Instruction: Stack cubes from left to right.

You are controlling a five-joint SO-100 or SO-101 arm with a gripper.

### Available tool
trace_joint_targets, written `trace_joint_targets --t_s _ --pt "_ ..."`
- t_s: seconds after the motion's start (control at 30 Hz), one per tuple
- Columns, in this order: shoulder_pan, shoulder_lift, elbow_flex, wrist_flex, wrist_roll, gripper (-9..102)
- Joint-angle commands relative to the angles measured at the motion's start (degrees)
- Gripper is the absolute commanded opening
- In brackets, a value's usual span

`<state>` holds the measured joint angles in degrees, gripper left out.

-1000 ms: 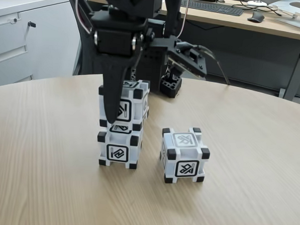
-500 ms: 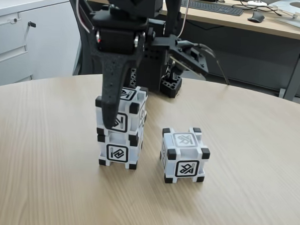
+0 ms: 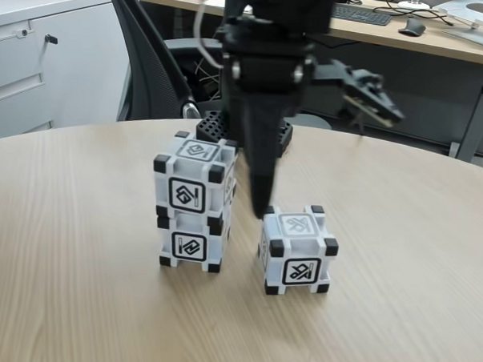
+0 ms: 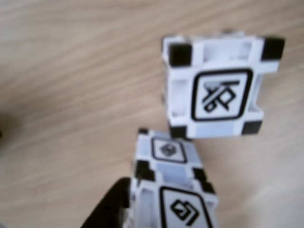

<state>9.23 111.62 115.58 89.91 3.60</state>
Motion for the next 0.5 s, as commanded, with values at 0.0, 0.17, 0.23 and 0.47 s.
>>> trace_joint_targets --t_s 0.0,0.17,0.23,0.47 --pt "-2.8 0.8 -1.8 -0.3 2.5 45" --pt "-9.1 0.4 -2.2 -0.4 5.2 45" --pt "-11.5 0.4 -2.2 -0.4 6.2 45" --pt "-13.3 0.2 -1.5 -0.6 6.2 45"
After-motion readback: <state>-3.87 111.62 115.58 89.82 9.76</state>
